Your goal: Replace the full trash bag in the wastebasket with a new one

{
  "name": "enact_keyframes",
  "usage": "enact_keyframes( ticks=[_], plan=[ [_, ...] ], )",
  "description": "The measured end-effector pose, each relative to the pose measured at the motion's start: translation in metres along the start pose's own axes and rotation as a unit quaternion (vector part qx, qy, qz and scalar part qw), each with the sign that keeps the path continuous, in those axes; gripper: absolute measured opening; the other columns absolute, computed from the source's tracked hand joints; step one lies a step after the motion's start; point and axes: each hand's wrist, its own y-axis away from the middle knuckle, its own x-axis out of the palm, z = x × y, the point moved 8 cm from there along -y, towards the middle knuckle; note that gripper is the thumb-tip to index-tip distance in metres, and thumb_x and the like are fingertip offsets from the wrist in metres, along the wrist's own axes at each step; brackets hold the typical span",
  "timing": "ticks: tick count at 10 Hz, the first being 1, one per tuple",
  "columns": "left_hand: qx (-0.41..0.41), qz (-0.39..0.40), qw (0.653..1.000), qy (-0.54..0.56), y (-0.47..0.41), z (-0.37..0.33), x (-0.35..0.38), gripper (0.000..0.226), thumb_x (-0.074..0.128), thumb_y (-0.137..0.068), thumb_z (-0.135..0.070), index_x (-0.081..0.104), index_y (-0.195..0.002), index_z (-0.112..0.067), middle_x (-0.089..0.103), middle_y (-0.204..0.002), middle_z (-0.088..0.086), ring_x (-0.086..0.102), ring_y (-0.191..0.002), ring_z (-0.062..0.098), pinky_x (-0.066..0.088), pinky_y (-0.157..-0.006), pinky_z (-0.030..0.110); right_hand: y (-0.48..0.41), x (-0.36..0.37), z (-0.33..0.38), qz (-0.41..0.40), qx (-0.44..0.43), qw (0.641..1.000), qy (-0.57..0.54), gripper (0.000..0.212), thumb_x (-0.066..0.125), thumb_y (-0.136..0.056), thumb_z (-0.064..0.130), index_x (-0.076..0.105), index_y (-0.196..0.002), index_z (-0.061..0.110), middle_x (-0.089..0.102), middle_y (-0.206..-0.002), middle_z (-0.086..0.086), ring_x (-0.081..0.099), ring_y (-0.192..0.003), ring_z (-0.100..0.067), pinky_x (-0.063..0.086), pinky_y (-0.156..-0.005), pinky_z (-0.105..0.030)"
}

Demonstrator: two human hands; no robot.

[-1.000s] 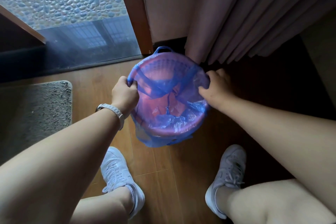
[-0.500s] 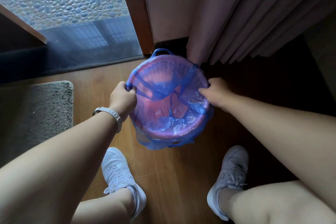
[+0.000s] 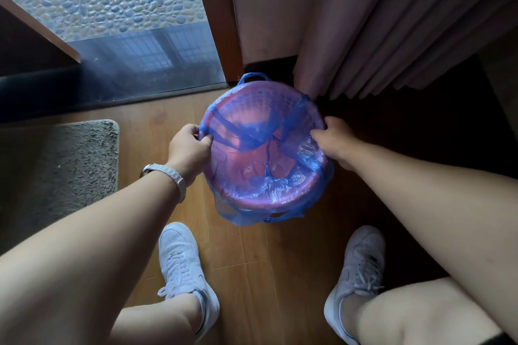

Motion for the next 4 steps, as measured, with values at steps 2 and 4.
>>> enact_keyframes(
  ticks=[2,4],
  plan=[
    [0.009,-0.008,0.999,0.049,-0.007,-0.018,0.016,0.007,0.057,-0.084,-0.025,0.060,-0.080,-0.020,0.061,-0.075,-0.004,0.056,-0.074,0.019,0.047,-0.071,0.034,-0.020,-0.017,-0.002,-0.054,-0.010,0.998,-0.008,0.008,0.060,-0.080,0.010,0.059,-0.085,0.004,0.062,-0.081,-0.013,0.062,-0.078,-0.027,0.044,-0.065,-0.031],
    [0.038,-0.016,0.995,-0.093,0.002,-0.047,0.011,0.037,0.056,-0.079,-0.021,0.055,-0.116,-0.021,0.059,-0.111,0.006,0.058,-0.096,0.025,0.045,-0.080,0.031,-0.005,-0.037,0.006,-0.111,-0.047,0.991,0.063,0.037,0.068,-0.080,0.026,0.053,-0.109,0.007,0.060,-0.105,-0.009,0.057,-0.092,-0.023,0.042,-0.077,-0.032]
  ],
)
